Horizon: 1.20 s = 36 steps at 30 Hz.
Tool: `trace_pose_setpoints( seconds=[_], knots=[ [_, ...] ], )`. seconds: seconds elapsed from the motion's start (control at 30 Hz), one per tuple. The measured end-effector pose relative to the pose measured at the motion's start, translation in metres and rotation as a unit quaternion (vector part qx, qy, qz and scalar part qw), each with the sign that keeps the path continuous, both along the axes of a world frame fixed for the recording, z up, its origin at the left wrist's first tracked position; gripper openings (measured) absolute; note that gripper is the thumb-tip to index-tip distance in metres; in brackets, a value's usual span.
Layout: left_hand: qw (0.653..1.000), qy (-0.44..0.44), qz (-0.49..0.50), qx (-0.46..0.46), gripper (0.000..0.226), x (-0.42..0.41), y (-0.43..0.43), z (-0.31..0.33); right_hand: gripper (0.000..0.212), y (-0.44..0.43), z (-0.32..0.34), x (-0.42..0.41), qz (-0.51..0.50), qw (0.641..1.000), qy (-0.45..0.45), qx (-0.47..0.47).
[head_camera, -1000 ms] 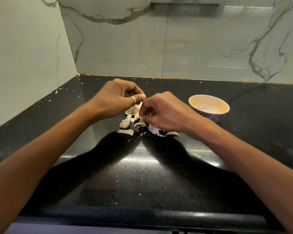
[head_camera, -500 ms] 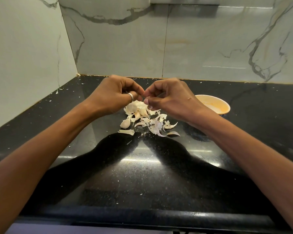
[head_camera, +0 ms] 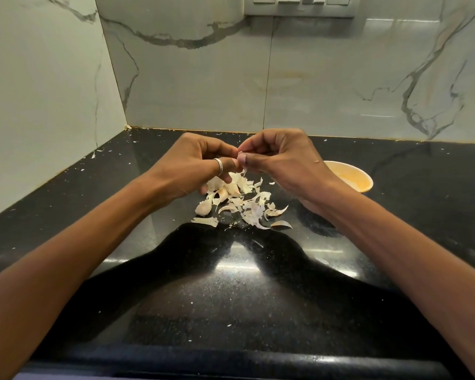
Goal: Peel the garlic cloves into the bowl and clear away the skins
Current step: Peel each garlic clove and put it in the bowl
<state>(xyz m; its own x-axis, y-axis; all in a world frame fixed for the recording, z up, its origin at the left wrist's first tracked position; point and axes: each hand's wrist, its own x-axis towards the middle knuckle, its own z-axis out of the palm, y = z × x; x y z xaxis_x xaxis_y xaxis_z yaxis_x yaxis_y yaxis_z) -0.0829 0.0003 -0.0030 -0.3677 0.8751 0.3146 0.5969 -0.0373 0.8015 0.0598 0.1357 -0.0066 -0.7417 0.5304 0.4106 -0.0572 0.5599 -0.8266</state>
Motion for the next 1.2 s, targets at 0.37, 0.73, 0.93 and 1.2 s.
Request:
trace_pose_setpoints(
  seconds=[0.37,0.73,0.93,1.2],
  knots=[
    [0.998,-0.026,-0.002,0.056,0.019,0.003,0.003,-0.006,0.008,0.002,-0.006,-0.005,0.003,0.999,0.034,-0.008],
    [0.997,-0.03,0.018,0.068,0.017,0.005,0.005,-0.014,0.005,0.0,-0.009,-0.007,-0.065,0.984,0.018,0.168],
    [0.997,-0.02,0.024,0.076,0.026,0.012,0.006,-0.018,0.008,-0.005,-0.013,-0.008,-0.097,0.963,0.039,0.248],
    [0.996,-0.049,0.004,0.069,0.031,0.019,0.004,-0.016,0.011,-0.006,-0.015,-0.007,-0.1,0.957,0.047,0.267]
  ],
)
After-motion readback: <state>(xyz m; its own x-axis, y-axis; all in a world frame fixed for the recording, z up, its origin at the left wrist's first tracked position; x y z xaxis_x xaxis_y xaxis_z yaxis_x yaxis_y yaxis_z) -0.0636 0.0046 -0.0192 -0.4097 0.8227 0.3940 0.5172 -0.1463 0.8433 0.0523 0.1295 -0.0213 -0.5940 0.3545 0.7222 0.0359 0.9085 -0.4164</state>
